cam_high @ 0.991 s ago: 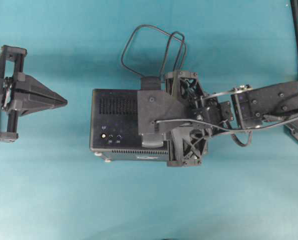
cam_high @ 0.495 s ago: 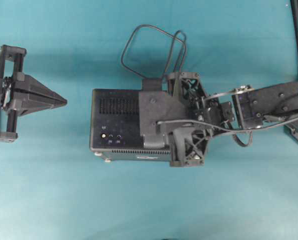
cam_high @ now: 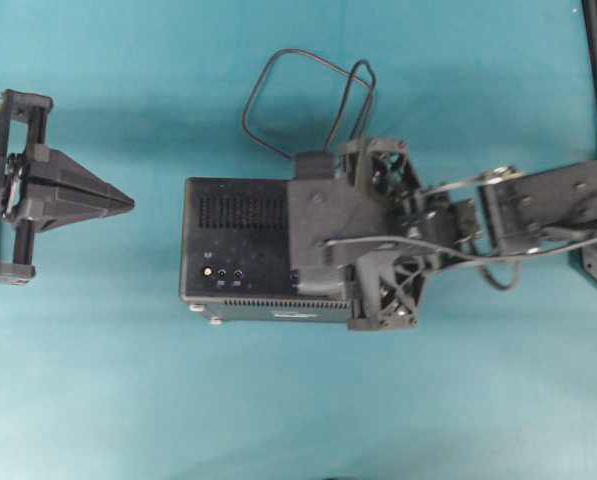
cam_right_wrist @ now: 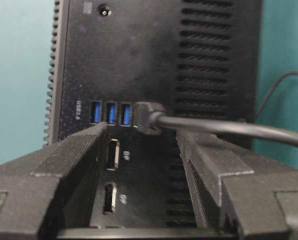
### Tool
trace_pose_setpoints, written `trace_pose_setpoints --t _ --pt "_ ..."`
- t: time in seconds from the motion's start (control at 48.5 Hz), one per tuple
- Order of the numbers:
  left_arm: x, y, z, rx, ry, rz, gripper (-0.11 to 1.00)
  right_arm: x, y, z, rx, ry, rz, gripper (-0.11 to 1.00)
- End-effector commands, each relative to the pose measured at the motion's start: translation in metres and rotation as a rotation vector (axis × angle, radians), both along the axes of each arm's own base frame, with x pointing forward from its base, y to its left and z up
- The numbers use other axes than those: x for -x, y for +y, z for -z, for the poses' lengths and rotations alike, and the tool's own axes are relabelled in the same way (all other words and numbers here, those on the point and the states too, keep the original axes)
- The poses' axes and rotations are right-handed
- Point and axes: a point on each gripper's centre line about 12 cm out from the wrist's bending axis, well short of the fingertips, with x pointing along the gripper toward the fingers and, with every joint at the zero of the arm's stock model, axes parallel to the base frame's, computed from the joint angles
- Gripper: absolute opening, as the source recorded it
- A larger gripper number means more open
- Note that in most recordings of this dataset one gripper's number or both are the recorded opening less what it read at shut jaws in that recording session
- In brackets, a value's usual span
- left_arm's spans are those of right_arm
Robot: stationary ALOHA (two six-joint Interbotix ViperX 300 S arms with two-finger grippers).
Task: Insert the USB into the PC box with both arms.
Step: 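Carry the USB plug left toward the blue USB ports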
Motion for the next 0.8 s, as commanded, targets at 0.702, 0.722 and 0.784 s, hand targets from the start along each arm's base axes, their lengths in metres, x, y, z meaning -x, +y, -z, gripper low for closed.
trace_pose_setpoints --t 0.702,0.722,0.784 --pt "-0.003 0.001 -0.009 0.0 -0.028 -0.003 0.0 0.018 -0.014 -0.016 -0.154 -0.336 0.039 0.58" --pt "-0.003 0.001 -0.009 0.001 -0.028 -0.003 0.0 0.018 -0.014 -0.016 -0.155 -0.34 0.039 0.57" --pt "-0.003 0.001 -0.009 0.0 -0.026 -0.003 0.0 0.018 -0.014 -0.015 -0.158 -0.351 0.035 0.53"
